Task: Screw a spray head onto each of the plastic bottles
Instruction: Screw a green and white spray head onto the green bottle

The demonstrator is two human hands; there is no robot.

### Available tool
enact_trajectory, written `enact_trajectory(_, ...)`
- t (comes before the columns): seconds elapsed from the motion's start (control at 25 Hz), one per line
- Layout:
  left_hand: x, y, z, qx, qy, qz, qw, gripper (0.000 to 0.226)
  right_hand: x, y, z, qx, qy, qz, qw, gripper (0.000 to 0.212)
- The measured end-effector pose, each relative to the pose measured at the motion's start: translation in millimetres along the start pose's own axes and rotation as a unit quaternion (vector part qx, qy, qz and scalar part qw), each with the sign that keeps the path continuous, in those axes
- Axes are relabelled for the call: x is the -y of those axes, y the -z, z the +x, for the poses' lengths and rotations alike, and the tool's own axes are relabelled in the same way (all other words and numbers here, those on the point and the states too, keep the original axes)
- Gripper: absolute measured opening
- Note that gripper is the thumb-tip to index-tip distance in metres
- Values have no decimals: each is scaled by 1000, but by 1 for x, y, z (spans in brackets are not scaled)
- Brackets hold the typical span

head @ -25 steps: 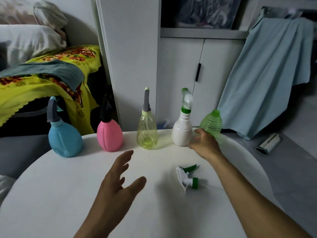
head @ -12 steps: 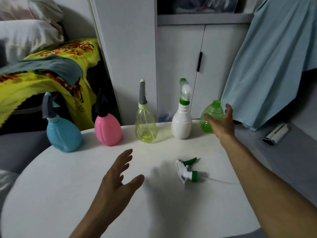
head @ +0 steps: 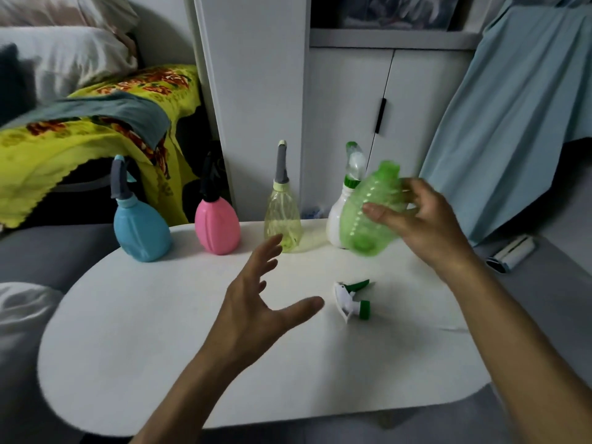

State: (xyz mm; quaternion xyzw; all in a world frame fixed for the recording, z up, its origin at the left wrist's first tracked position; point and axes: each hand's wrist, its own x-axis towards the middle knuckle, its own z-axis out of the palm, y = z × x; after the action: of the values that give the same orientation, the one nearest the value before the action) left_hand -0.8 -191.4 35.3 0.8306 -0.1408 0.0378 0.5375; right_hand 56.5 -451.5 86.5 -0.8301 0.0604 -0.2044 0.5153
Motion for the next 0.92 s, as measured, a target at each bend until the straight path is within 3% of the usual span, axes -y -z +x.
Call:
enact_trajectory(0.12,-11,3,-11,17,-47,-39,998,107,36,-31,-70,244,18,134,960,54)
enact_trajectory(0.24,-6,11,-15,-27,-53,-54,997,91,34,-45,-93,354,-7,154,923,52)
enact_trajectory(0.32,-3,19,-18,-55,-43,-30,997,89,16,-37,-81,328,-59,33,942,56)
enact_trajectory(0.36,-1,23,-20,-61,-36,-21,997,90,4,-34,-73,290,-60,-137,945,57)
enact_trajectory(0.44,2,29,-21,-66,-26,-5,997,91,-20,-41,-68,261,-35,-439,859,46)
enact_trajectory(0.48,5,32,-22,-68,-24,2,997,92,-30,-51,-70,269,-41,-505,819,38)
enact_trajectory(0.56,7,36,-23,-68,-23,14,997,94,-43,-67,-75,272,-73,-534,797,29)
enact_trajectory(0.68,6,40,-21,-64,-31,38,997,96,-42,-66,-69,186,-49,-538,821,20)
enact_trajectory(0.76,6,44,-21,-64,-43,63,995,96,-29,-56,-60,64,9,-388,919,11)
enact_trajectory(0.8,6,45,-21,-62,-54,80,993,96,-19,-48,-55,12,8,-220,975,10)
enact_trajectory(0.84,7,46,-21,-60,-68,99,991,96,-8,-36,-50,-27,-3,-13,1000,10)
enact_trajectory(0.92,10,48,-22,-59,-95,139,984,95,12,-9,-40,-54,-13,314,948,11)
